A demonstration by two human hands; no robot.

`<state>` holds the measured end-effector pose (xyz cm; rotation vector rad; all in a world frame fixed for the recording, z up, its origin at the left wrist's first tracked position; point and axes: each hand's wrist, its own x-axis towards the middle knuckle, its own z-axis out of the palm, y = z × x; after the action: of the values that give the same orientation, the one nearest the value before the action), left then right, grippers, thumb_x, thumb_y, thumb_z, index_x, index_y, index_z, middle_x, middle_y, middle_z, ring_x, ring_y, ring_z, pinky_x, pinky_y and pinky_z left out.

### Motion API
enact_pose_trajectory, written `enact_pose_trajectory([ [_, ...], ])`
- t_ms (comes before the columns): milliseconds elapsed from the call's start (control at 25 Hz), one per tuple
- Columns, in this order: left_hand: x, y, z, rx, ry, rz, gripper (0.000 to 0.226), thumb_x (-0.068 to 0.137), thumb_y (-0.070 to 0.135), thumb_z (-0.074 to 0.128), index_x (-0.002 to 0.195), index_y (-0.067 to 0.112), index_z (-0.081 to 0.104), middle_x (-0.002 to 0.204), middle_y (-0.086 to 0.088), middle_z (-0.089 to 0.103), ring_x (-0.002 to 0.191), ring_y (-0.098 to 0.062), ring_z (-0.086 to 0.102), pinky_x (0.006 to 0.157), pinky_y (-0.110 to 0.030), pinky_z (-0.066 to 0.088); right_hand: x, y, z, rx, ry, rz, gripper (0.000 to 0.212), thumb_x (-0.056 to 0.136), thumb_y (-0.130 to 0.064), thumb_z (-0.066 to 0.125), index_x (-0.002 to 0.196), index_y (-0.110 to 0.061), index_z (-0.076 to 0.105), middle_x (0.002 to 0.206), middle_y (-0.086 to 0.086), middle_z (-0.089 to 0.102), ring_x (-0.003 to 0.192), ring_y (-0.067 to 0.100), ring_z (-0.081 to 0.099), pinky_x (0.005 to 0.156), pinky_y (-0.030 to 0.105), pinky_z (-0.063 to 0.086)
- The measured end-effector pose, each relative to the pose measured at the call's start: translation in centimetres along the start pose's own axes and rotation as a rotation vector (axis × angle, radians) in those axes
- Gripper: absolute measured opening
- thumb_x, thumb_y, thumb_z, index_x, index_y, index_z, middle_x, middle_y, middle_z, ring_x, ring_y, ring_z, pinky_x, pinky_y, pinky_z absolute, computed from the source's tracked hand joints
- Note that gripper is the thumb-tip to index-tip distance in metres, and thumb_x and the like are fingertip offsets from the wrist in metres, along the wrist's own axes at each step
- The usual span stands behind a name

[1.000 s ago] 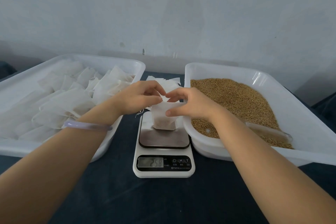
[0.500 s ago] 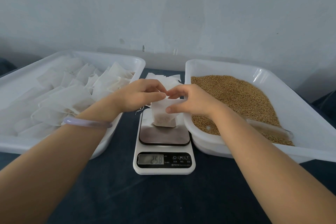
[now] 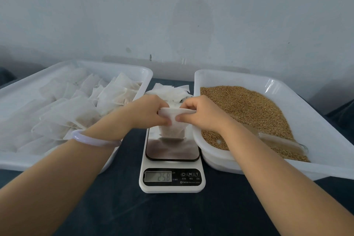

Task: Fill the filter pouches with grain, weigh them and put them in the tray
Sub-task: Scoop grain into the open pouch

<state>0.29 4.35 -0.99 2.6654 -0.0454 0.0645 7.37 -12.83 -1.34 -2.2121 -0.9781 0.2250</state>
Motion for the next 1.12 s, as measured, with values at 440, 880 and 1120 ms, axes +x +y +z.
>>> enact_pose_trajectory([
  [440,-0.6,-0.1,-0.8,-0.246,0.108,0.056,0.011,0.073,0.024,0.078,0.066,0.019,0.071,0.058,-0.004,0.056,0.053,-0.013,0.048,0.049,-0.021,0.035,-0.5,-0.6,-0.1,0.107,0.09,-0.117,0.01,0.078,-0.023,0.073,0.072,-0.015,0.072,0.068,-0.003,0.065,0.057,-0.005,0.048,0.056,0.01,0.035],
  [880,-3.6,-5.5,-9.3,-0.405,0.646,-0.351,0.024,0.076,0.018,0.069,0.078,-0.005,0.065,0.065,-0.007,0.064,0.048,-0.009,0.063,0.059,-0.029,0.051,-0.2,-0.9,0.0,0.216,0.228,-0.11,0.009,0.082,-0.033,0.069,0.086,-0.04,0.066,0.086,-0.027,0.067,0.084,-0.009,0.061,0.072,0.009,0.045],
  [1120,-4.4,-8.6,-6.7,-0.59,0.299,-0.579,0.03,0.076,0.002,0.065,0.103,-0.011,0.061,0.093,-0.027,0.069,0.08,-0.034,0.071,0.086,-0.047,0.055,-0.1,-1.0,0.2,0.209,0.233,-0.096,0.012,0.084,-0.026,0.069,0.084,-0.038,0.067,0.085,-0.019,0.07,0.083,-0.005,0.063,0.077,0.016,0.046],
])
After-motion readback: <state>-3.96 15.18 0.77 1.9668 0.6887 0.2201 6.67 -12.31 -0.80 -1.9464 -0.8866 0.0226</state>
